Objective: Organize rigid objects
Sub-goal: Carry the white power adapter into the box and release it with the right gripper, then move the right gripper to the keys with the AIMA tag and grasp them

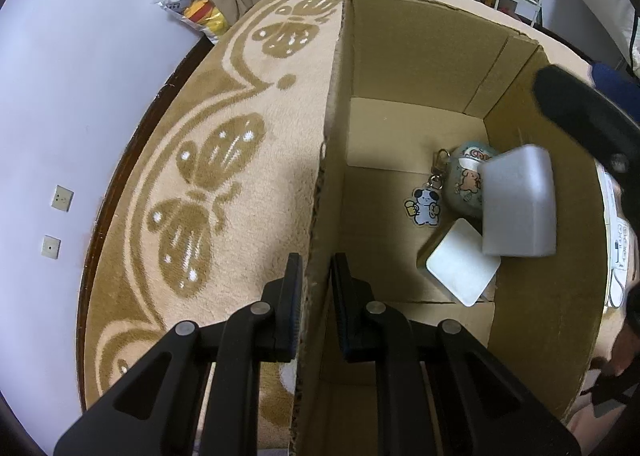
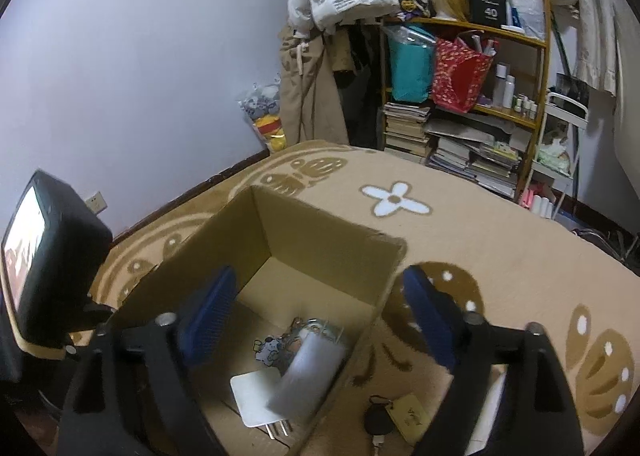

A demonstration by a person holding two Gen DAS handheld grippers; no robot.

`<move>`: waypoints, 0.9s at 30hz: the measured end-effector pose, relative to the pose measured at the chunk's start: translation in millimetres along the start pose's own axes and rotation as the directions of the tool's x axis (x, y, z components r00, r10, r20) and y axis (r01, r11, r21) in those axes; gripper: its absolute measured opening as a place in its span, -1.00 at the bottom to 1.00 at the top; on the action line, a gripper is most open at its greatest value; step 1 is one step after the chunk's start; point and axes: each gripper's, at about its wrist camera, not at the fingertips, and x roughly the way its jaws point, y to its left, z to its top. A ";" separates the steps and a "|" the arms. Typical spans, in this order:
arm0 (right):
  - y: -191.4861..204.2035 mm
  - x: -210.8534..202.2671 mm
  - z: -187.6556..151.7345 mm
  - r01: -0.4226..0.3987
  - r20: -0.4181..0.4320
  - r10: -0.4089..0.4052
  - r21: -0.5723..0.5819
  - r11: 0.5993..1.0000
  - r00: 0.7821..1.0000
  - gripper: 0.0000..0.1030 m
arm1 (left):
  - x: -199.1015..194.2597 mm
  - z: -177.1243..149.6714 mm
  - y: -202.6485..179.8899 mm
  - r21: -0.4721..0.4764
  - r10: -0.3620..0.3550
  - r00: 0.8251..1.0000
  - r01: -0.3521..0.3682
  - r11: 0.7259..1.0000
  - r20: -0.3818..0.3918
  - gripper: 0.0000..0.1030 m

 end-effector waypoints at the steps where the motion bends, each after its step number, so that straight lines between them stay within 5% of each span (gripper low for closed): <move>1: -2.9 -1.9 0.5 0.009 0.002 -0.009 0.010 1.000 1.000 0.85 | 0.2 -0.6 0.0 0.001 0.000 1.000 0.000 1.000 0.000 -0.74; 27: -84.7 5.7 -49.0 0.083 -0.184 -0.042 0.224 0.971 0.982 0.77 | -1.7 -2.1 -0.9 0.010 0.005 1.000 -0.005 1.000 0.005 -0.73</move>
